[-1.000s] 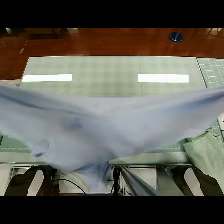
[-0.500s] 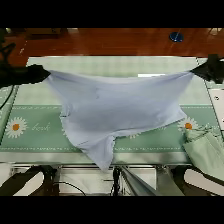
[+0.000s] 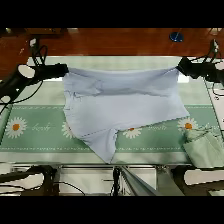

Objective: Fold the shirts.

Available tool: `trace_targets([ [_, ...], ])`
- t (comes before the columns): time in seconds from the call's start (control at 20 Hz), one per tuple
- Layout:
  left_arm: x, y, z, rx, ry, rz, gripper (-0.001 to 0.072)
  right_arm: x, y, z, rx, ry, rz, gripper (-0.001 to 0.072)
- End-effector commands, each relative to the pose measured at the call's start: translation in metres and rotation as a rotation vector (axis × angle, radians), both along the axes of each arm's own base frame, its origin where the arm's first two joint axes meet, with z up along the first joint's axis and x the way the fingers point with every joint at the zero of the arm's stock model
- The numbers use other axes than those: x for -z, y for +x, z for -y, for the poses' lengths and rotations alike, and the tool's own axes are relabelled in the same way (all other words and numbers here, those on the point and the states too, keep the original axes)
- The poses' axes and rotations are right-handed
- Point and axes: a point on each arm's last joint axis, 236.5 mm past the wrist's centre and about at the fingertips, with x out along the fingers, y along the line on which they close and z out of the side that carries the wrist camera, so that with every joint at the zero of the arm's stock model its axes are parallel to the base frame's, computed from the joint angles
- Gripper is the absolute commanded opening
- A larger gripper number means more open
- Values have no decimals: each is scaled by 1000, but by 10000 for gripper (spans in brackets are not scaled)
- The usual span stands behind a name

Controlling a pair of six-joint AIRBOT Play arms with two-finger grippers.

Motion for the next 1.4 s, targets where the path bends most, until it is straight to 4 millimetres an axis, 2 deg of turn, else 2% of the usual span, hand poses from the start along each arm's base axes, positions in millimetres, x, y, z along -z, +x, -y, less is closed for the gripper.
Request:
trace_targets([
  [0.0, 51, -16, 18, 57, -11, -146, 31, 31, 2, 4, -8, -49, -37, 24],
  [0.05, 58, -20, 20, 67, -16, -172, 33, 32, 1, 2, -12, -37, -43, 37],
  [0.1, 55, -19, 20, 63, -22, -169, 61, 27, 2, -2, -10, -11, -37, 176],
  [0.15, 44, -16, 18, 62, -31, -154, 193, 12, 2, -3, -28, -1, -19, 405],
  [0.2, 21, -10, 12, 68, -39, -131, 343, -9, 1, -4, -76, -10, 8, 507],
  [0.25, -6, -6, 2, 74, -45, -108, 475, -37, -1, 0, -114, -19, 35, 518],
  [0.3, -35, -9, -14, 87, -43, -102, 563, -71, -5, 9, -141, -34, 63, 532],
  [0.35, -60, -20, -32, 101, -40, -124, 563, -103, -14, 26, -147, -70, 76, 552],
  [0.4, -75, -37, -49, 89, -62, -176, 563, -124, -27, 50, -123, -127, 55, 552],
  [0.45, -81, -60, -65, 63, -99, -250, 562, -134, -46, 84, -70, -221, -4, 552],
  [0.5, -79, -85, -74, 52, -121, -325, 563, -131, -70, 117, -27, -317, -100, 552],
  [0.55, -69, -116, -77, 64, -135, -417, 563, -115, -101, 142, -26, -391, -235, 552],
  [0.6, -55, -146, -75, 77, -148, -507, 563, -99, -126, 154, -32, -377, -328, 551],
  [0.65, -38, -177, -65, 96, -175, -591, 563, -84, -141, 157, -27, -323, -376, 551],
  [0.75, -5, -224, -38, 102, -238, -696, 563, -50, -172, 149, -58, -229, -485, 551],
  [0.9, 37, -274, -2, 117, -301, -785, 564, -11, -199, 130, -107, -140, -585, 551],
  [1.0, 63, -307, 11, 143, -303, -887, 563, 3, -204, 122, -116, -110, -600, 552],
  [1.05, 74, -320, 16, 150, -302, -923, 563, 9, -202, 121, -108, -105, -592, 552],
  [1.15, 88, -332, 25, 157, -290, -946, 563, 17, -200, 117, -102, -86, -578, 552],
  [1.35, 103, -332, 45, 186, -269, -959, 563, 22, -201, 112, -121, -73, -571, 552],
])
